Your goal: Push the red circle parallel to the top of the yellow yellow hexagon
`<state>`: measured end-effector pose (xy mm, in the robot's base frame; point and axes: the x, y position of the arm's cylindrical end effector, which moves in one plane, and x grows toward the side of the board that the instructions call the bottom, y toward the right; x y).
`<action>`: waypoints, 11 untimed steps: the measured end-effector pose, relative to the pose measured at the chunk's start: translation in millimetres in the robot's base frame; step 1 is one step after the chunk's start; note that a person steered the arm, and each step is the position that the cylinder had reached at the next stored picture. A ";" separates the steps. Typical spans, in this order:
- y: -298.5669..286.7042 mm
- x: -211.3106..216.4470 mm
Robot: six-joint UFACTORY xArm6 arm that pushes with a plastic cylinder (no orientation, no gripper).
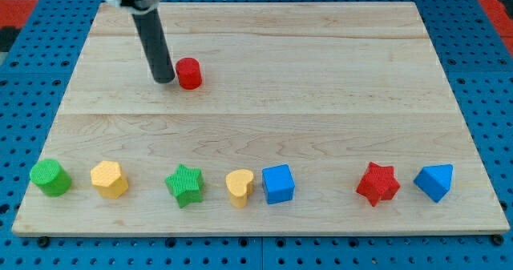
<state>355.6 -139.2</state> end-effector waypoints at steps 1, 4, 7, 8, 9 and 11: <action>4.7 -37.5; 70.6 -15.0; 15.8 -0.8; 0.0 12.5; -10.2 34.3; -32.1 73.1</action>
